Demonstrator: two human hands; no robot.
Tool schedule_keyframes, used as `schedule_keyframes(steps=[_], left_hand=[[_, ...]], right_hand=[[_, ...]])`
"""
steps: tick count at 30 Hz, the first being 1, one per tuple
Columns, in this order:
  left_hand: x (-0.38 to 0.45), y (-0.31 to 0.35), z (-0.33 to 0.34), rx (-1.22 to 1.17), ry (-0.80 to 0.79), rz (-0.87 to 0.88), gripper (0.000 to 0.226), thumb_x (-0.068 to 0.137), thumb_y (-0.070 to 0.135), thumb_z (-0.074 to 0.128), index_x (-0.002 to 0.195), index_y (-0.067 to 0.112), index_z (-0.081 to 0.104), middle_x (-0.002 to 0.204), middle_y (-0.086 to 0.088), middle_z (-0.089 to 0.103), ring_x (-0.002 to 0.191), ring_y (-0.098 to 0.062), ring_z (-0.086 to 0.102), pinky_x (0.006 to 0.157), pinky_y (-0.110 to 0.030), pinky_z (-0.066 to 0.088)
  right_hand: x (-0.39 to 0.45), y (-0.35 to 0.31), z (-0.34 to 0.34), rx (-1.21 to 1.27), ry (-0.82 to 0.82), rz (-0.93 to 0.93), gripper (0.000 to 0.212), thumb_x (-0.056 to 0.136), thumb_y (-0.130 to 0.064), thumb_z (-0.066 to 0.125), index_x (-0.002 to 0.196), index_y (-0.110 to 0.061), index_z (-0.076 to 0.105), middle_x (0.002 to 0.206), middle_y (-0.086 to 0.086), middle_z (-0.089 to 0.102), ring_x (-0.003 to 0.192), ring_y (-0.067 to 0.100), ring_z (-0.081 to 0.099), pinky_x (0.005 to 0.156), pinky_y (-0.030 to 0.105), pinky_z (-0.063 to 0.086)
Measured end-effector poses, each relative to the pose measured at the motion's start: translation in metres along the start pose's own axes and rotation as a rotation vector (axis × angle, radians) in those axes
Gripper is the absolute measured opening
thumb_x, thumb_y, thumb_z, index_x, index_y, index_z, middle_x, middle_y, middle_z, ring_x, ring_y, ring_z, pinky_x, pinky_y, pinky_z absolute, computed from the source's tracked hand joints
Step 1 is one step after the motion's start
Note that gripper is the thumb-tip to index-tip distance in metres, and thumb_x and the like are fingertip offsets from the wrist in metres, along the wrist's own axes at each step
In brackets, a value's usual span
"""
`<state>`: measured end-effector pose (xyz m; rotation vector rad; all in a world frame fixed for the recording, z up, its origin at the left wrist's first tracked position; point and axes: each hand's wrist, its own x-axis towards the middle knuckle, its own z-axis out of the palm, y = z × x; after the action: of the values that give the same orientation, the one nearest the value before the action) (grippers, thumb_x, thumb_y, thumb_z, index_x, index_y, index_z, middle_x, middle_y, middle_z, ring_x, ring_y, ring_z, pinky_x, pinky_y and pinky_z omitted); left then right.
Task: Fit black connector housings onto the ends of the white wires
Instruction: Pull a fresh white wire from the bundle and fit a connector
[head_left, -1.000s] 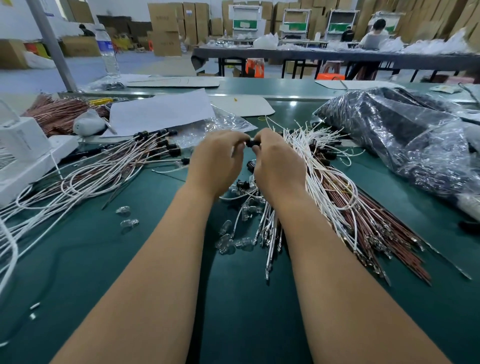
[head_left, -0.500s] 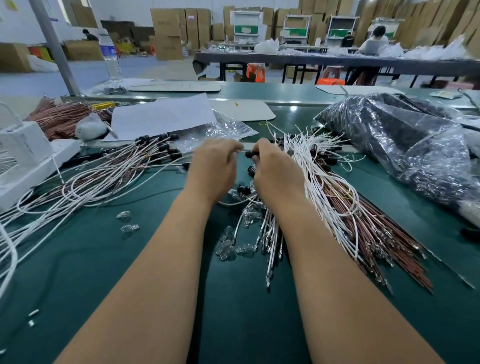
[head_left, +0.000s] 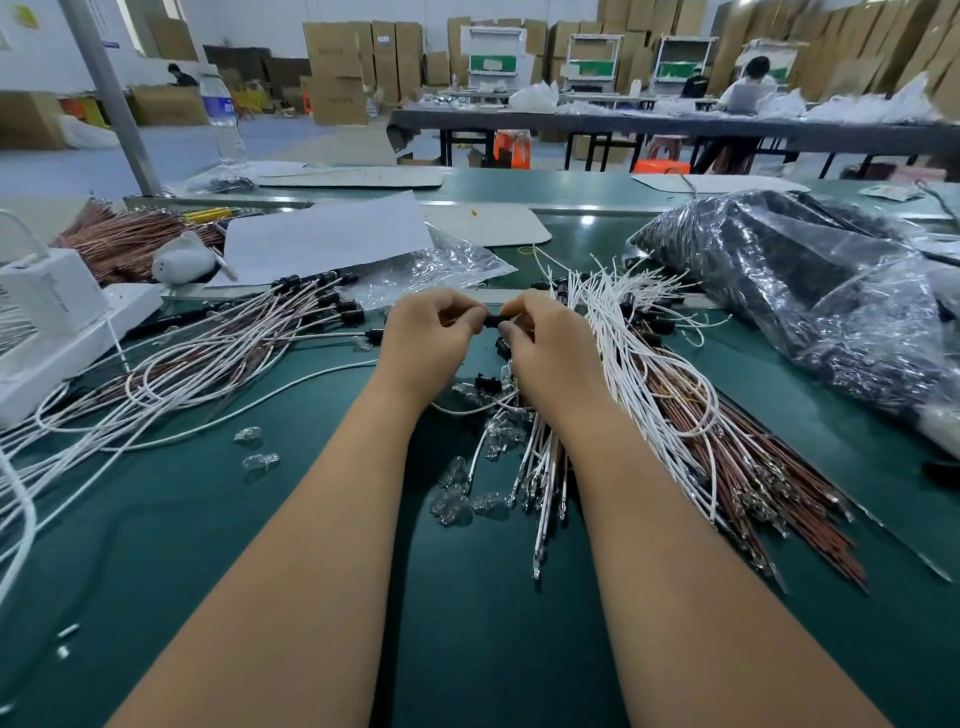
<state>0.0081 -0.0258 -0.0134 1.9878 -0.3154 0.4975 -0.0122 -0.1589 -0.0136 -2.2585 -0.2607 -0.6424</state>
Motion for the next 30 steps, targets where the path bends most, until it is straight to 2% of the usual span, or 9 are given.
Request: schedule_keyframes(steps=[2,6,8,10,14,19,26,28,30], left_hand=[[0.001,-0.005,-0.004,-0.042,0.041,-0.037,0.009,0.091,0.010,0.063,0.086,0.010,0.072,0.070,0.003,0.065,0.051,0.004,0.049,0.053,-0.007,0.037],[0.004,-0.007,-0.007,-0.113,0.085,-0.090,0.012,0.091,0.015,0.064,0.082,0.018,0.070,0.073,0.003,0.068,0.057,0.000,0.052,0.057,-0.007,0.040],[0.004,-0.006,-0.006,-0.118,0.070,-0.088,0.015,0.091,0.016,0.064,0.078,0.022,0.069,0.073,0.003,0.068,0.058,-0.003,0.052,0.057,-0.009,0.041],[0.003,-0.006,-0.006,-0.124,0.068,-0.083,0.018,0.091,0.016,0.064,0.075,0.025,0.068,0.072,0.004,0.068,0.060,-0.004,0.054,0.059,-0.009,0.042],[0.002,-0.003,-0.008,-0.142,0.050,-0.083,0.020,0.091,0.017,0.064,0.074,0.026,0.068,0.071,0.003,0.069,0.059,-0.007,0.051,0.057,-0.012,0.041],[0.001,-0.002,-0.012,-0.226,-0.013,-0.129,0.016,0.090,0.014,0.066,0.078,0.024,0.070,0.074,0.002,0.071,0.069,-0.014,0.057,0.065,-0.020,0.045],[-0.001,0.000,-0.013,-0.233,-0.046,-0.097,0.018,0.089,0.008,0.066,0.080,0.024,0.069,0.072,0.005,0.069,0.068,-0.004,0.062,0.072,-0.013,0.049],[0.000,-0.001,-0.013,-0.215,-0.041,-0.092,0.017,0.090,0.009,0.066,0.081,0.023,0.069,0.073,0.005,0.069,0.069,-0.007,0.060,0.069,-0.014,0.048],[0.001,-0.003,-0.012,-0.207,-0.042,-0.103,0.016,0.090,0.009,0.065,0.082,0.022,0.069,0.074,0.003,0.069,0.069,-0.008,0.059,0.068,-0.016,0.049]], right_hand=[[0.001,0.003,-0.001,0.072,0.049,0.048,0.010,0.092,-0.010,0.062,0.101,-0.013,0.064,0.078,-0.007,0.057,0.071,0.005,0.054,0.062,0.013,0.040],[0.001,0.005,-0.004,0.135,0.145,0.048,0.010,0.090,-0.009,0.062,0.088,-0.017,0.066,0.072,-0.016,0.057,0.069,-0.003,0.056,0.060,0.005,0.041],[0.001,0.005,-0.005,0.141,0.179,0.029,0.009,0.089,-0.009,0.063,0.090,-0.016,0.068,0.072,-0.015,0.060,0.070,-0.001,0.058,0.063,0.007,0.043],[0.001,0.005,-0.005,0.151,0.213,0.014,0.009,0.089,-0.009,0.064,0.091,-0.016,0.069,0.075,-0.011,0.063,0.072,0.005,0.061,0.067,0.016,0.049],[0.001,0.006,-0.007,0.162,0.243,-0.021,0.009,0.088,-0.010,0.065,0.086,-0.017,0.070,0.073,-0.011,0.063,0.069,0.004,0.060,0.066,0.021,0.051],[0.003,0.006,-0.007,0.228,0.267,0.025,0.012,0.088,-0.015,0.065,0.079,-0.023,0.065,0.067,-0.013,0.062,0.065,0.008,0.059,0.063,0.028,0.053],[0.001,0.008,-0.003,0.222,0.176,0.014,0.016,0.094,-0.017,0.055,0.078,-0.018,0.054,0.060,-0.009,0.049,0.055,0.002,0.043,0.050,0.014,0.036],[0.002,0.008,-0.003,0.257,0.146,0.027,0.017,0.096,-0.017,0.053,0.080,-0.015,0.054,0.063,-0.005,0.052,0.056,0.004,0.043,0.050,0.013,0.037],[0.002,0.008,-0.004,0.295,0.127,0.050,0.016,0.096,-0.015,0.052,0.081,-0.013,0.055,0.071,0.004,0.058,0.063,0.013,0.049,0.050,0.013,0.038]])
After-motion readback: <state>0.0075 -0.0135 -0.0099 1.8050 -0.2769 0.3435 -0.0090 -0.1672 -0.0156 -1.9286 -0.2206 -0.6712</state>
